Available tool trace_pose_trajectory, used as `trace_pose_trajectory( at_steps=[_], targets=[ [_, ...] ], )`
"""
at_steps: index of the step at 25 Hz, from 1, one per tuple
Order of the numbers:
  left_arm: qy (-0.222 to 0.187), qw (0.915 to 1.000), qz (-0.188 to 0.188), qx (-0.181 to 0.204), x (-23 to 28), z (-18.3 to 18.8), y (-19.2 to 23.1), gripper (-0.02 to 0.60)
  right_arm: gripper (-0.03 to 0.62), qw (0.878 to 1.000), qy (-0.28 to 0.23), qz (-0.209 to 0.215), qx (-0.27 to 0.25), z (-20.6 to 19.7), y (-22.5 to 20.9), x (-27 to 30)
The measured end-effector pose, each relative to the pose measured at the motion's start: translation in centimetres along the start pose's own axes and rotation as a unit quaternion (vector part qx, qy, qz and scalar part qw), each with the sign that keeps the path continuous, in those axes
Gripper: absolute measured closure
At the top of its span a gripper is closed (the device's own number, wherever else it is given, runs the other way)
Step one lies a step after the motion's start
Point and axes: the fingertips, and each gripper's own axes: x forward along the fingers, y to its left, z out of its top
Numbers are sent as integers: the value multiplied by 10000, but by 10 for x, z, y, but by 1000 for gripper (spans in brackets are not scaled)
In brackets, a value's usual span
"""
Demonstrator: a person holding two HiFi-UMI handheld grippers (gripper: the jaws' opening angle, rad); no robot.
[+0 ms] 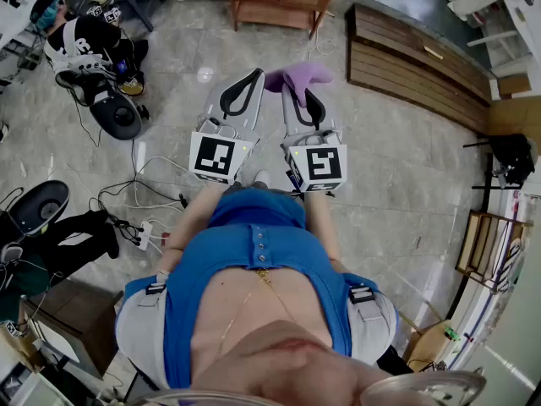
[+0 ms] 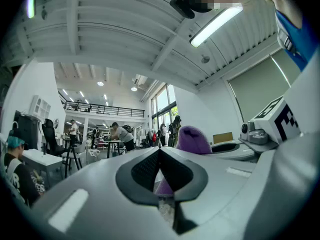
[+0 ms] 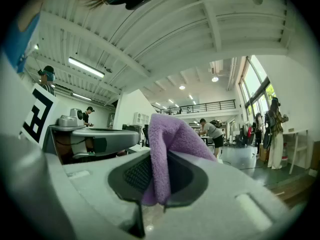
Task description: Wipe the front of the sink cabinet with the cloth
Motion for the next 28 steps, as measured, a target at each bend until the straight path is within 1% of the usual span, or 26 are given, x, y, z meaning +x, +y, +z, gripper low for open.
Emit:
trace_pose_trajectory(
  at_steps=[4,8,12,15,19,23,26,28],
  targets=[
    [-20,10000,22,-24,6,-3,-6,583,536,9997,-156,127,158,-5,-11,-7],
    [-188,9995,-84,-242,13,-4,-4,583,536,9990,-244,251,295,-7,-21,-3],
    [0,9997,-64,-219,25,-4,4,583,536,9988,-265,338,239,-9,-27,8],
    [9,9995,-55,-303,37,-10,18,581,536,9991,-236,312,140,-12,-35,21],
    [-68,9976,-262,-643,75,-21,39,581,536,9995,-163,226,171,-20,-53,53],
    [-122,9981,-307,-529,114,-32,71,583,536,9997,-163,181,61,-22,-72,100],
    [-102,9976,-342,-585,142,-36,97,581,536,9997,-179,140,-12,-20,-84,137],
    [-129,9980,-335,-525,160,-36,120,581,536,9996,-229,122,-58,-14,-91,166]
  ],
)
